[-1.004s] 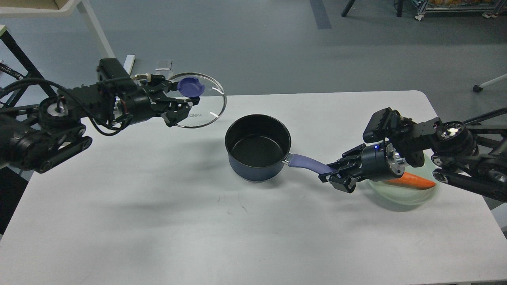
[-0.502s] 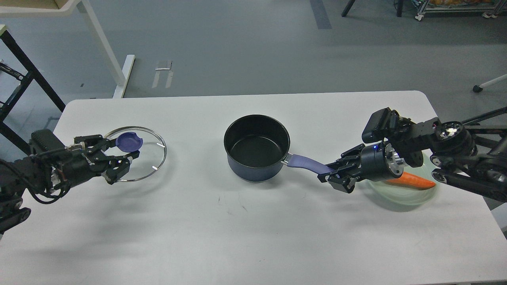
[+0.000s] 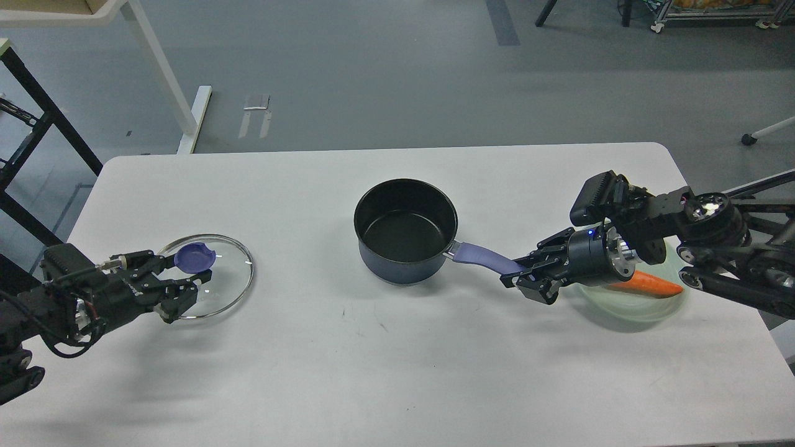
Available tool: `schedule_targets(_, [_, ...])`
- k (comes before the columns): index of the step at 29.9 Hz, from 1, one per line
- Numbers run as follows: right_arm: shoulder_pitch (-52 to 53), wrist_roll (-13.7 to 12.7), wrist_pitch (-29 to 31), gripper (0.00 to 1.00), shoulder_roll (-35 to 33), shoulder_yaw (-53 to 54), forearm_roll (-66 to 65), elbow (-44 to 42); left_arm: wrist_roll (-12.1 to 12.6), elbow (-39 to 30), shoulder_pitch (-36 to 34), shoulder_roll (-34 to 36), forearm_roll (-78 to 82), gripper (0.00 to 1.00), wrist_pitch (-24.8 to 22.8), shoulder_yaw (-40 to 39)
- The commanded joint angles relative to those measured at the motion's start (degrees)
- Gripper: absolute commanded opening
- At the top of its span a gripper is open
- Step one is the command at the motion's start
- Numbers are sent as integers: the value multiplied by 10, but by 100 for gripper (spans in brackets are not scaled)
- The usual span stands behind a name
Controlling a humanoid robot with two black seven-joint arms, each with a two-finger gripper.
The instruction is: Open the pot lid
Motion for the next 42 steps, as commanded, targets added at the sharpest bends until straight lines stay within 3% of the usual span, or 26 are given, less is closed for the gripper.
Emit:
schedule_targets(1, [0,0,0,33,0,0,0,0,0,1,10,-1,0,49,-1,0])
schedule_targets(5, [-1,0,0,33,0,0,0,0,0,1,10,-1,-8,71,-1,1])
schedule_targets(9, [0,0,0,33,0,1,0,0,0,0,10,0,-16,77,-1,1])
schedule_targets(12, [0,0,0,33,0,1,0,0,0,-7,10,5,-16,93,-1,0])
schedule_targets(16, [0,0,0,34,-1,1,0,0,0,-26,3,11,-36,97,-1,-1])
schedule_targets(19, [0,0,0,34,-1,1,0,0,0,-78,-3,46,-74,97,-8,-3])
schedule_targets(24, [0,0,0,34,-1,1,0,0,0,-148,-43,74,-180,98,-88,-9])
schedule_targets(29, [0,0,0,34,-1,1,0,0,0,-152,-106,75,-346,98,-164,-23])
schedule_targets(34, [0,0,0,34,-1,1,0,0,0,-143,-128,70,-633,99,-298,-68])
schedule_targets(37, [0,0,0,34,-1,1,0,0,0,-123,-128,56,-781,99,-355,-80])
schedule_targets(42, [0,0,0,39,1,1,0,0,0,-73,-127,4,-906,99,-384,-93])
